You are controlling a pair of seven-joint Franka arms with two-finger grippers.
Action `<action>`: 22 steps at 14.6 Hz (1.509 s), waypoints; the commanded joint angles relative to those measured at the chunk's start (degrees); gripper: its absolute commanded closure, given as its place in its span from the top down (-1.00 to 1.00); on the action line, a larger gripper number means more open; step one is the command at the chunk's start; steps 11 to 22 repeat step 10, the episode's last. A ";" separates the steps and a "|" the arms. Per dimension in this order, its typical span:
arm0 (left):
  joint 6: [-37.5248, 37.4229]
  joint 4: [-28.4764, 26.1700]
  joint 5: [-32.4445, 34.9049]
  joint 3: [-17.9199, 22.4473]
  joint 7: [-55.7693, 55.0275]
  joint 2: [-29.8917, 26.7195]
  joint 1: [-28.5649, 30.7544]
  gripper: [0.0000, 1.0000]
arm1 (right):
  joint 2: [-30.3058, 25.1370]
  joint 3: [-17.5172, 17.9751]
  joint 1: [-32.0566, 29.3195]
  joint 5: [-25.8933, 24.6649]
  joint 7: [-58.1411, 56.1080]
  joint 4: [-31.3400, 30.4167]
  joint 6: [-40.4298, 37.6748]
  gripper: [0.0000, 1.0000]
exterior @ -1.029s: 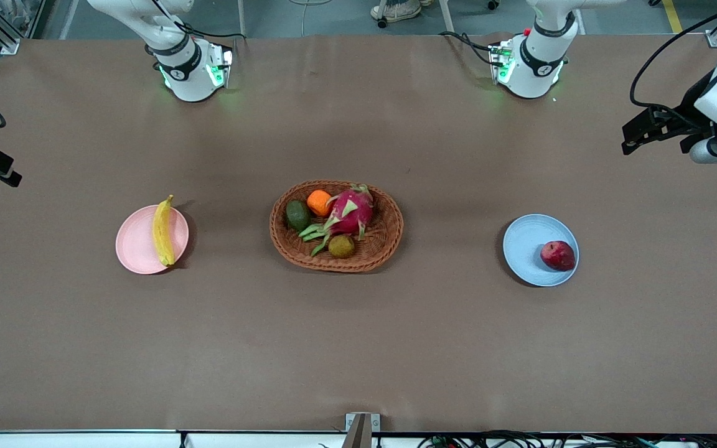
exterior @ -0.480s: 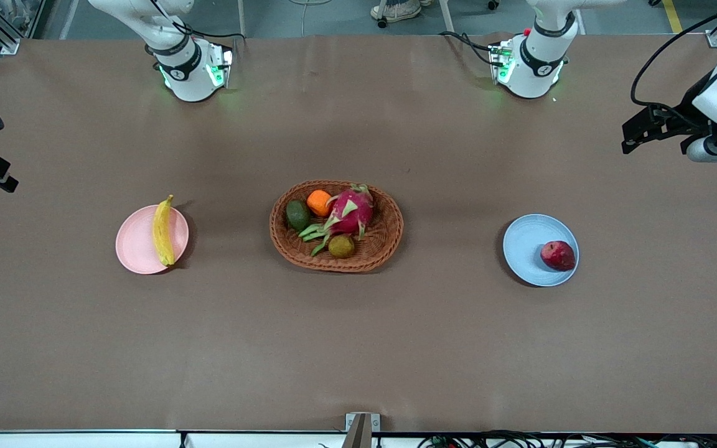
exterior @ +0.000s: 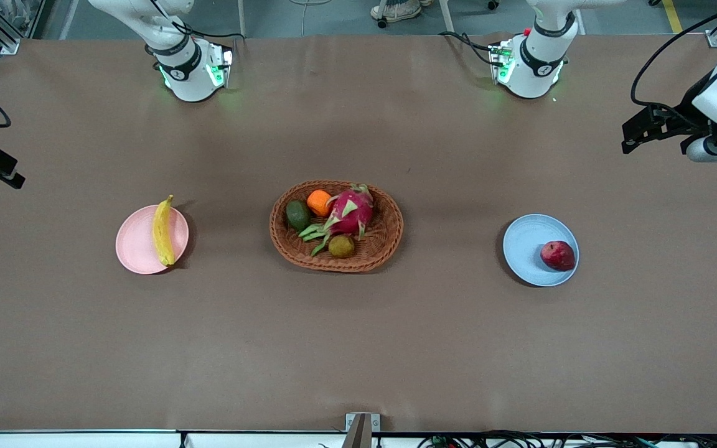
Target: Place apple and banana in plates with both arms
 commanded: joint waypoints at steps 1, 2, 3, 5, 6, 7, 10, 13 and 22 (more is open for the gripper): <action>0.48 0.38 0.68 0.08 1.09 -0.45 0.00 1.00 | -4.53 1.14 -1.51 -0.17 -2.62 -5.99 2.16 1.00; 0.39 0.64 0.68 0.17 1.18 -0.19 0.00 1.00 | -4.70 1.06 -1.51 -0.17 -2.90 -6.17 2.16 1.00; 0.39 0.65 0.60 0.17 1.18 -0.01 0.08 1.00 | -4.97 1.06 -1.42 -0.17 -2.81 -6.26 1.99 1.00; 0.39 0.73 0.60 0.17 1.18 -0.01 0.09 1.00 | -5.41 1.14 -1.33 -0.17 -2.73 -7.14 2.08 1.00; 0.39 0.73 0.68 0.17 1.18 -0.01 0.09 1.00 | -5.41 1.14 -1.42 -0.17 -2.73 -7.40 2.07 1.00; 0.39 0.82 0.68 0.17 1.18 -0.01 0.09 1.00 | -5.58 1.14 -1.33 -0.17 -2.73 -7.40 1.73 1.00; 0.39 0.82 0.77 0.17 1.09 0.08 0.09 1.00 | -6.55 1.23 -1.33 -0.17 -2.64 -8.37 1.29 1.00; 0.39 0.82 0.77 0.17 1.09 0.08 0.09 1.00 | -6.55 1.23 -1.33 -0.17 -2.64 -8.37 1.29 1.00; 0.39 0.82 0.77 0.17 1.09 0.08 0.09 1.00 | -6.55 1.23 -1.33 -0.17 -2.64 -8.37 1.29 1.00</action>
